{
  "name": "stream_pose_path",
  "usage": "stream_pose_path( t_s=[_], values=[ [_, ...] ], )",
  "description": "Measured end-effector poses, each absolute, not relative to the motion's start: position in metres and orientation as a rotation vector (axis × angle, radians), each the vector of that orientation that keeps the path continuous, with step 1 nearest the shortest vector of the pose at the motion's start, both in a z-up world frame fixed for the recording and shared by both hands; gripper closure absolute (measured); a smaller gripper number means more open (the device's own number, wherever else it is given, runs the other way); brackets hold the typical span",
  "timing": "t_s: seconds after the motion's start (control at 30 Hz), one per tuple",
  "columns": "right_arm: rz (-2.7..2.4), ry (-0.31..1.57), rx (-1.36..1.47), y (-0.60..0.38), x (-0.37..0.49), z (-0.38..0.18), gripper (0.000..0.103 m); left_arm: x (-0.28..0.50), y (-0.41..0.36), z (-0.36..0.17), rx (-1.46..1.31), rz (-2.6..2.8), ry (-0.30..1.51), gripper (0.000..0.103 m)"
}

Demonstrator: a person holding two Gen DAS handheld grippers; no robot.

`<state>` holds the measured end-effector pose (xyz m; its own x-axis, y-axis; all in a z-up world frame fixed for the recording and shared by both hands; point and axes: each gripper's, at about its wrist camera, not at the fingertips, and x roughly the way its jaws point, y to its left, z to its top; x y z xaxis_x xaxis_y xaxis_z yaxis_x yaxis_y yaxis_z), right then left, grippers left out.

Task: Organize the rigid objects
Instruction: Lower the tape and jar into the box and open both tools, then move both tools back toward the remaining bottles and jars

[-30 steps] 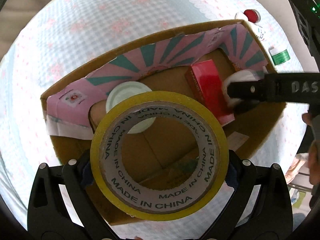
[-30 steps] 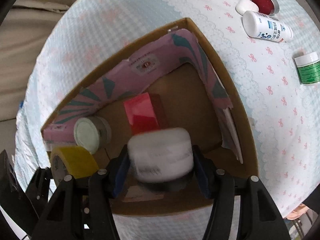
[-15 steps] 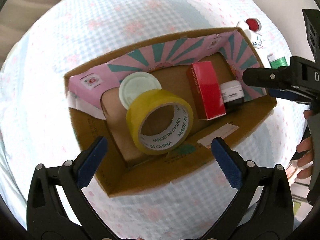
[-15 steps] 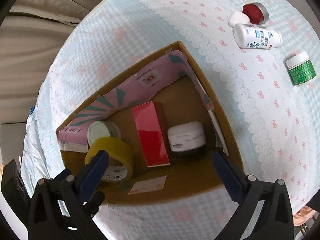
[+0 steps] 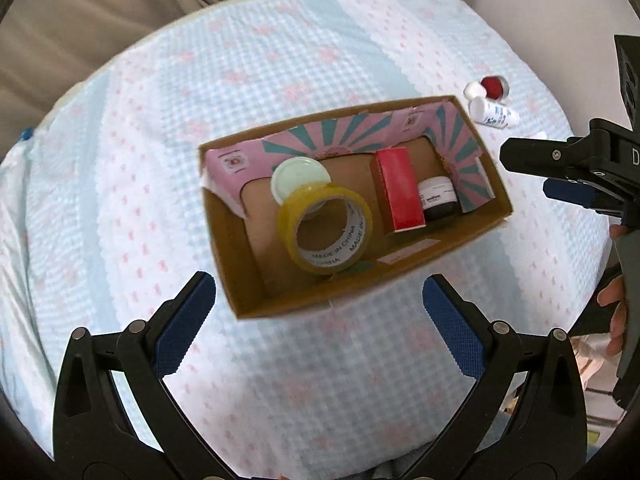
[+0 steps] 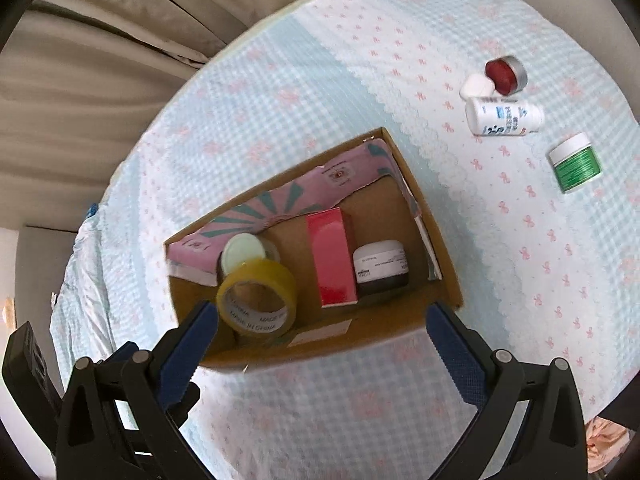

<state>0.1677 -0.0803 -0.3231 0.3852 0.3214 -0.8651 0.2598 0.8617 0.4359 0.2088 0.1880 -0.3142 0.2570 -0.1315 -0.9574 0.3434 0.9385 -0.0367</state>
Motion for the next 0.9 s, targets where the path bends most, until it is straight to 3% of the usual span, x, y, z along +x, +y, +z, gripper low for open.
stream_pose_path(
  t_s=[0.43, 0.9],
  values=[
    [-0.017, 1.123, 0.428, -0.102, 0.089, -0.248, 0.0, 0.15, 0.172, -0.24, 0.142, -0.372, 1.104, 0.0],
    [-0.199, 1.048, 0.342, -0.208, 0.045, -0.205, 0.0, 0.149, 0.069, -0.193, 0.139, -0.512, 0.951, 0.0]
  ],
)
